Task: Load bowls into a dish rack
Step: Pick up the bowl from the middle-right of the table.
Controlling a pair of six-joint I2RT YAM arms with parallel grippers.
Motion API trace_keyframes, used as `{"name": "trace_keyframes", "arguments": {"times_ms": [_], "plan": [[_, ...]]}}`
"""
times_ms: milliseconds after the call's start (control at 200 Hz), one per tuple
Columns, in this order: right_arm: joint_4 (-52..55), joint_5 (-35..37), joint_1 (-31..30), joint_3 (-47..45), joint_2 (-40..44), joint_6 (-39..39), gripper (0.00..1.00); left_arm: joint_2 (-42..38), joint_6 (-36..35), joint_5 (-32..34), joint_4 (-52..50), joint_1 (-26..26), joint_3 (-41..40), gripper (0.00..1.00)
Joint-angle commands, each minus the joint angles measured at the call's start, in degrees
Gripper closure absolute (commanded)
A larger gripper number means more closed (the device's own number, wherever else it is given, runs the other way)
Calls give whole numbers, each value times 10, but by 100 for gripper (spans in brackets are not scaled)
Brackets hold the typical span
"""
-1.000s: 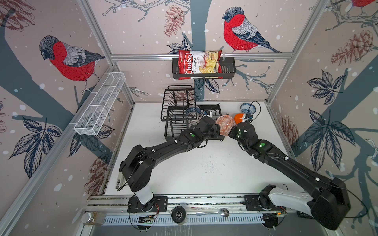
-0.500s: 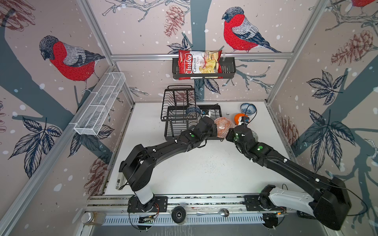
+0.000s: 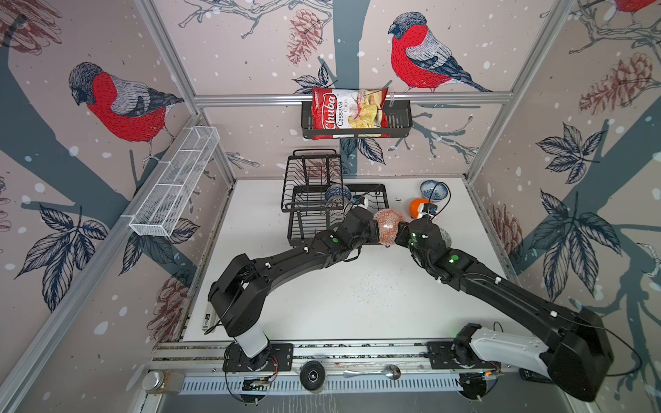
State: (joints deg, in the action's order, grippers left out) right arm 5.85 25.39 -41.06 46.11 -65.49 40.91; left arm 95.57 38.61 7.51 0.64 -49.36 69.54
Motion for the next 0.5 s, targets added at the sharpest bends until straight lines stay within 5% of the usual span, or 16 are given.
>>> {"name": "trace_keyframes", "arguments": {"times_ms": [0,490], "plan": [[-22,12,1,-3,4,9,67,-9,5,12,37,1,-3,100],[-30,19,2,-5,20,-2,28,-21,-15,66,54,5,-10,100]]}}
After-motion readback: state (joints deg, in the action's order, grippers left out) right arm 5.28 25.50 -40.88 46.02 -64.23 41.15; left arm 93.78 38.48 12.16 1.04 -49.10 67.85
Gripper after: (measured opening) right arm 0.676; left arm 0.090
